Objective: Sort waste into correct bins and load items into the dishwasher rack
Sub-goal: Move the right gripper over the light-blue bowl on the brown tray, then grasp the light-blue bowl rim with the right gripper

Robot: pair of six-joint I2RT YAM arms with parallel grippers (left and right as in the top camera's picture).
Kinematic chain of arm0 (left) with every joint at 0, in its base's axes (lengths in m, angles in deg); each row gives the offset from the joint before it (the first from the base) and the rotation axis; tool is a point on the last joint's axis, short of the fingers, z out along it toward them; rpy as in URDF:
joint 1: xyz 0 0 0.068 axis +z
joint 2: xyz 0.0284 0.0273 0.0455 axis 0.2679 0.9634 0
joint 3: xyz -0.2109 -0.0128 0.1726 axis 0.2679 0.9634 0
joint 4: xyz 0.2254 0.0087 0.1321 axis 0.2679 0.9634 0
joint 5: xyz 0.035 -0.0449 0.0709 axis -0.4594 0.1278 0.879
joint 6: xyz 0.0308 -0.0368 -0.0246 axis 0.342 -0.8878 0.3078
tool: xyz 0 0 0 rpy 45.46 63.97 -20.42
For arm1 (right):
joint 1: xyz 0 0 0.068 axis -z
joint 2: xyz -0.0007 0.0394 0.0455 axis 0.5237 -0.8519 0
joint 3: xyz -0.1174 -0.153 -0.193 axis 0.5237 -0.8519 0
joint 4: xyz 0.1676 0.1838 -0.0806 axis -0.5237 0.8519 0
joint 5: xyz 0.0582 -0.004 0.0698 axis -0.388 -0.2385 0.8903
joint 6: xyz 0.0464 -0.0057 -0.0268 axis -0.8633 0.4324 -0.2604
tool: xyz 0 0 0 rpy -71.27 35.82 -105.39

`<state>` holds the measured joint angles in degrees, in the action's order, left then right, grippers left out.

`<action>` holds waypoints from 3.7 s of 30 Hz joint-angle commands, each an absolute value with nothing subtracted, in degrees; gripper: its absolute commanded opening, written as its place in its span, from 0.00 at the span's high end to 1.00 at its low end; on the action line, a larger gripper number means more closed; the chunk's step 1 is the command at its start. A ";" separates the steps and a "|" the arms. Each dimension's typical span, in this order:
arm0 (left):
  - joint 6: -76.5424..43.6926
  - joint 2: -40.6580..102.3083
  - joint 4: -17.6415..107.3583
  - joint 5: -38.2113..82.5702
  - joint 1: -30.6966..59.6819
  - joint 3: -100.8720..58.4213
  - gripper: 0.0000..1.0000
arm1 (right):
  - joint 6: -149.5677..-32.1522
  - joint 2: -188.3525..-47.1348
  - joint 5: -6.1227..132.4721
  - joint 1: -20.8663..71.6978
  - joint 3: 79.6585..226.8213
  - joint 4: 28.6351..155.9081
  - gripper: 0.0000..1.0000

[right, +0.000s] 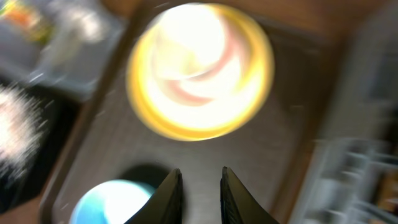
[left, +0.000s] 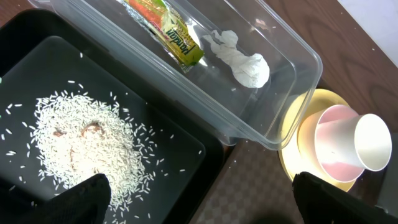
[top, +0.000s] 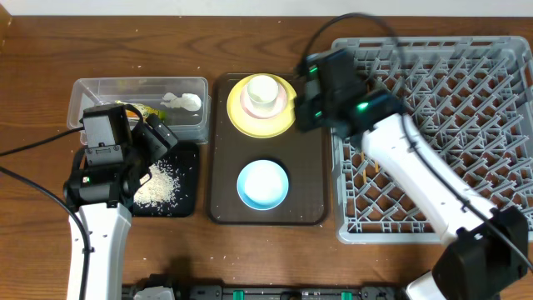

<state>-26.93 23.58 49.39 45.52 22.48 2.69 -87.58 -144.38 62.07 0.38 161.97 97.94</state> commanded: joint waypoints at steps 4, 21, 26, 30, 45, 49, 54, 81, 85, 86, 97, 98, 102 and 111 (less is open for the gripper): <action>-27.58 23.65 49.42 46.27 22.66 2.05 0.04 | -84.59 -144.49 62.44 -10.44 162.06 99.12 0.81; -27.39 23.65 49.42 47.99 22.66 2.05 0.04 | -80.35 -144.59 57.70 -25.89 154.41 101.07 0.79; -27.39 23.65 49.44 49.46 22.66 2.05 0.04 | -79.41 -144.59 57.70 -26.24 150.50 98.58 0.76; -27.41 23.65 49.44 49.44 22.66 2.05 0.04 | -78.99 -144.59 57.72 -26.24 146.72 94.64 0.74; -27.39 23.65 49.42 49.46 22.66 2.05 0.04 | -70.88 -146.67 58.40 -26.35 145.14 91.78 0.68; -27.39 23.65 49.42 49.46 22.66 2.05 0.04 | -69.33 -149.82 58.40 -26.35 145.14 91.52 0.64; -27.39 23.65 49.42 49.46 22.66 2.05 0.04 | -69.35 -150.91 58.40 -26.35 145.34 91.15 0.64; -27.36 23.65 49.44 49.46 22.66 2.05 0.04 | -69.13 -150.93 58.44 -26.35 145.34 91.60 0.75; -27.36 23.65 49.44 49.46 22.66 2.05 0.04 | -69.13 -151.15 58.42 -26.35 145.34 91.69 0.78; -27.36 23.65 49.42 49.46 22.66 2.05 0.04 | -69.11 -151.20 58.44 -26.35 145.34 91.80 0.79; -27.36 23.65 49.44 49.46 22.66 2.05 0.04 | -69.16 -151.79 58.42 -26.35 145.34 91.78 0.85; -27.36 23.65 49.44 49.46 22.66 2.05 0.04 | -69.16 -151.79 58.42 -26.35 145.34 91.78 0.84; -27.36 23.65 49.42 49.46 22.66 2.05 0.04 | -69.16 -151.79 58.42 -26.37 145.34 91.78 0.84; -27.36 23.65 49.44 49.46 22.66 2.05 0.04 | -69.16 -151.90 58.42 -26.35 145.32 91.78 0.81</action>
